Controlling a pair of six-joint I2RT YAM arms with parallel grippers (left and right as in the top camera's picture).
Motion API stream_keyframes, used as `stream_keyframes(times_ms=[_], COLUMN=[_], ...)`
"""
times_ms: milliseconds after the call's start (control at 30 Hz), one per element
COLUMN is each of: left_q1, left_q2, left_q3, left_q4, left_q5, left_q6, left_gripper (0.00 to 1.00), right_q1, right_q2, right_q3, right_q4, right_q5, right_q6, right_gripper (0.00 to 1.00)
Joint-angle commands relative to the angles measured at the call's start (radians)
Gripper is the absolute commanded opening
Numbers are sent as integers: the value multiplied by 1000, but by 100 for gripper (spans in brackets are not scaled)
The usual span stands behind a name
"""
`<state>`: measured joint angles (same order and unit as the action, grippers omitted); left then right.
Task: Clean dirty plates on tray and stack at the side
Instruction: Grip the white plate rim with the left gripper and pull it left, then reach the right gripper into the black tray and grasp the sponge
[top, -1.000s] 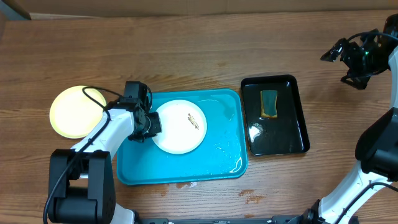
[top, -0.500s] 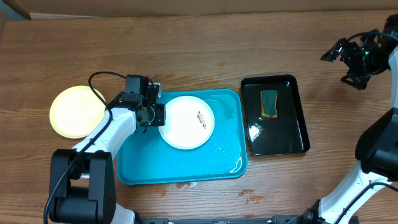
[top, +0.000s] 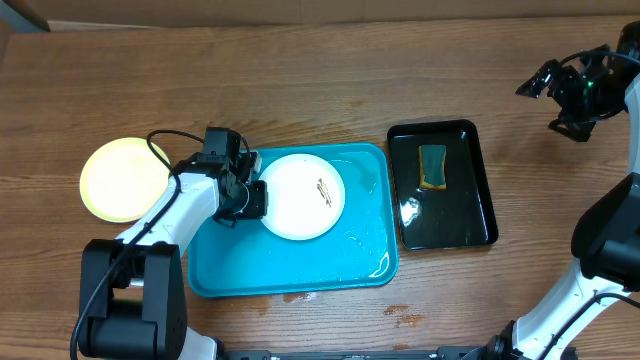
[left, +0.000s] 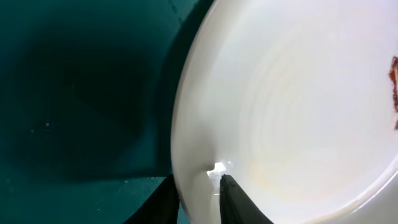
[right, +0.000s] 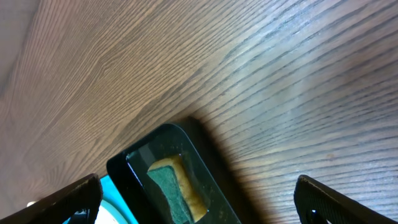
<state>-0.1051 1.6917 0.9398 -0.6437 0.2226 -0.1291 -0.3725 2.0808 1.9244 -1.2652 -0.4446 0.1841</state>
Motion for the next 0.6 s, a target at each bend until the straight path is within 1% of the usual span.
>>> stream_keyframes(times_ms=[0,33,100,133,167,300,433,467,500,533,567], left_q1=[-8,-8,-8,-8,-8,-8,-8,-8,-8,-8,-8], left_q2=[14,14,14,14,14,14,14,14,14,14,14], left_q3=[22,22,22,22,22,22,22,22,22,22,22], left_q4=[3,6,13,18,20,32,36,35,34,34,32], left_q5=[40,41,40,40,40,37,37,37,37,37,37], left_q6=[-18,-18,-32,-37,-38,-87,-89,-89,-89,-89,-89], left_gripper=[25,26,26,27,27,27,29,29,34,36,37], right_q1=[0,0,0,10,26,133,272,306,342,370,403], right_q2=[-5,-5,-5,-5,-5,-5,-5,-5,-5,-5,-5], right_q3=[27,27,31,30,30,29,28,26,25,25,23], right_q4=[-2,-8,-20,-64,-90,-181,-247,-257,-267,-270,-270], right_q5=[-21,-25,-102,-178,-172,-25,158,183,201,209,222], right_q6=[3,3,4,-4,-21,-44,-56,-56,-56,-56,-57], right_gripper=[100,100,100,100,100,100,100,100,100,100,100])
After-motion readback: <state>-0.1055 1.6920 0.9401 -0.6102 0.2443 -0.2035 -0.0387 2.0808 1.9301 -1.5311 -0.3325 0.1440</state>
